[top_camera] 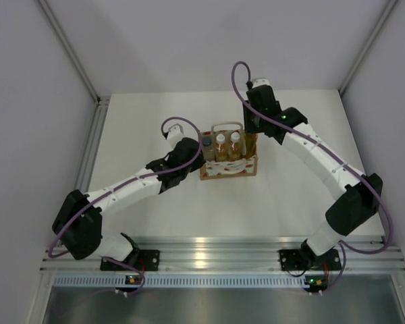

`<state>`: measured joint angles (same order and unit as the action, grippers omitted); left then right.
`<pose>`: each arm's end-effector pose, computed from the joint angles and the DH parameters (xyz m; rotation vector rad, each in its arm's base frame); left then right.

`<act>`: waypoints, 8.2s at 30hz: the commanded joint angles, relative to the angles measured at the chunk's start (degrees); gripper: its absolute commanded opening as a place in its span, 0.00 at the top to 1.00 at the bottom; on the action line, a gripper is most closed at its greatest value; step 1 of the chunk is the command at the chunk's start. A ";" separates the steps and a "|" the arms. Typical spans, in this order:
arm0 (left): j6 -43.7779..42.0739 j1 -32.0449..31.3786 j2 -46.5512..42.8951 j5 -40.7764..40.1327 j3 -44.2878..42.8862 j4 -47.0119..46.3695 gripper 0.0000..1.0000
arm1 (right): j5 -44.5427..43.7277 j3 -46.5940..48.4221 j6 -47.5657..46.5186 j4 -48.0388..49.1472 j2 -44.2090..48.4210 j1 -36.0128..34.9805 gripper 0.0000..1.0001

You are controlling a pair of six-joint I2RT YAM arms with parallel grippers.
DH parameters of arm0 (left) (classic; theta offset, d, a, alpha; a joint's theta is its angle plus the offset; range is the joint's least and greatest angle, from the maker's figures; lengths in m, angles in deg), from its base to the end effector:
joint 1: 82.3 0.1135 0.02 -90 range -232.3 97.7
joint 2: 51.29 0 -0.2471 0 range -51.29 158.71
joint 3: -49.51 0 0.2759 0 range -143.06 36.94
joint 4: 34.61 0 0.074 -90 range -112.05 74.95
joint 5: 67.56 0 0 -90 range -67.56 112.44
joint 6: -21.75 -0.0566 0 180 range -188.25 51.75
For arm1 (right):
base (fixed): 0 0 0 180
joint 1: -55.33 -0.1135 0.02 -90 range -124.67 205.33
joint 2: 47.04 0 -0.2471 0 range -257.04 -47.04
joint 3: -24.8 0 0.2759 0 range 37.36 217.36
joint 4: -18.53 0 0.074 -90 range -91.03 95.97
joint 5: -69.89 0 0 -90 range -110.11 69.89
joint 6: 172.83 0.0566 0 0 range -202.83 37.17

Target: Take the personal care products out of the canvas bag

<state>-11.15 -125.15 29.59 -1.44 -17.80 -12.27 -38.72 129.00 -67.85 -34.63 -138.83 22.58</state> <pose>0.2728 -0.2218 0.2190 -0.5032 2.1310 -0.5550 0.3410 0.1979 0.3365 -0.1792 2.2318 0.0795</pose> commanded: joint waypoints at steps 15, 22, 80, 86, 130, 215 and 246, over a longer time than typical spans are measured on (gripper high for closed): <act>1.61 -0.22 2.26 0.59 1.39 1.03 1.00 | -0.46 27.01 -2.68 -10.72 6.36 -1.35 1.00; 2.05 -0.22 2.35 0.24 1.57 1.03 1.00 | -1.16 26.85 -2.68 -13.28 10.31 -1.35 1.00; 0.64 -0.22 2.00 2.52 1.04 1.03 1.00 | 1.91 -25.90 -0.39 13.35 28.70 -4.16 0.44; 0.29 -0.22 1.30 2.08 1.39 1.03 1.00 | 2.88 -19.67 -0.57 16.95 18.94 -5.30 0.46; -1.99 -0.22 1.82 1.55 1.04 1.03 1.00 | -0.02 -11.57 0.05 19.68 -2.87 -5.66 0.83; -2.70 -0.22 3.41 6.48 -0.81 1.03 1.00 | 18.26 -20.97 -14.54 38.84 4.70 22.91 1.00; 0.03 -0.22 0.77 4.02 1.39 1.03 1.00 | 0.86 -24.58 3.03 29.88 18.05 -9.25 0.51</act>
<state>-12.16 -125.15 31.08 2.21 -18.45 -13.12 -32.71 105.21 -67.60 -6.04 -120.01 15.76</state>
